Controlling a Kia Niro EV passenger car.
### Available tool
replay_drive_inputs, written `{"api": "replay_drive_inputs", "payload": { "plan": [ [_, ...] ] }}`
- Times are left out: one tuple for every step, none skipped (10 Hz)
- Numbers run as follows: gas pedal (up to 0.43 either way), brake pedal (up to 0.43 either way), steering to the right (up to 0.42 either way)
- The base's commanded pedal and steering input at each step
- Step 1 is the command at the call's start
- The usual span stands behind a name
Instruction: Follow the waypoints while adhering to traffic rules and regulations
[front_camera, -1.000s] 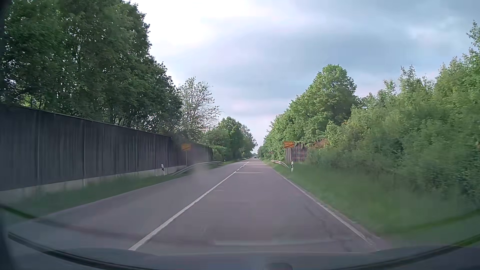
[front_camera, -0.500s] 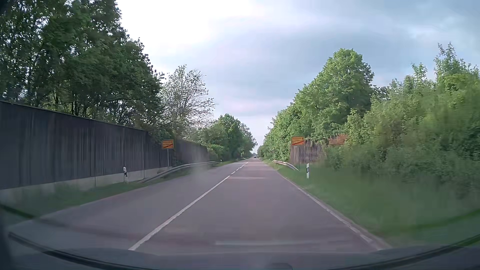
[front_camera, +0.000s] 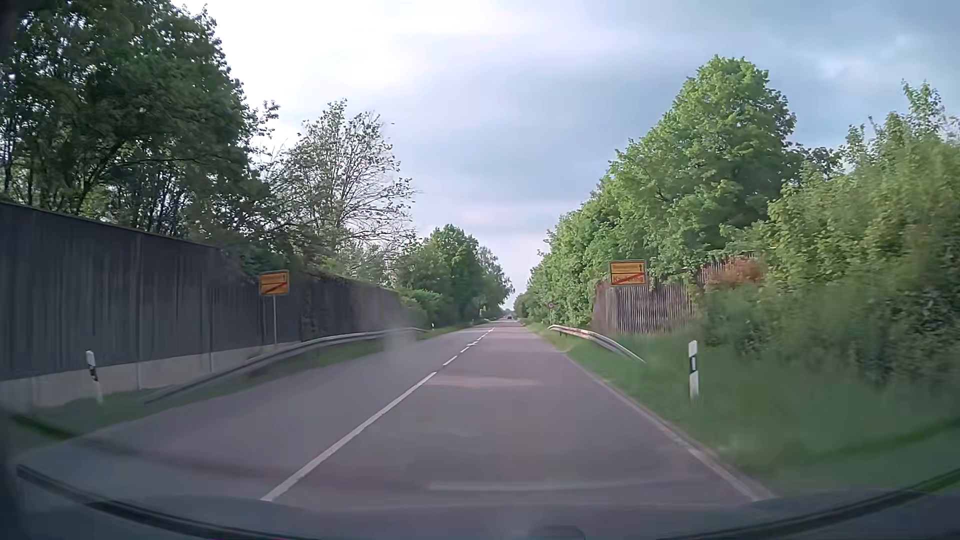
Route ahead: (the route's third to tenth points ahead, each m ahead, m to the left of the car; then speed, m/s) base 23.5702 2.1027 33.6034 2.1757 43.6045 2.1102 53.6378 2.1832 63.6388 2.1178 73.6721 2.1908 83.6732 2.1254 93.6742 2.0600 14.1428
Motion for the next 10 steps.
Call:
{"api": "replay_drive_inputs", "payload": {
  "plan": [
    [0.398,0.000,0.000],
    [0.409,0.000,0.000],
    [0.421,0.000,0.000],
    [0.441,0.000,0.000],
    [0.449,0.000,0.000],
    [0.449,0.000,0.000],
    [0.449,0.000,0.000],
    [0.449,0.000,0.000],
    [0.449,0.000,0.000],
    [0.461,0.000,-0.001]
  ]
}}
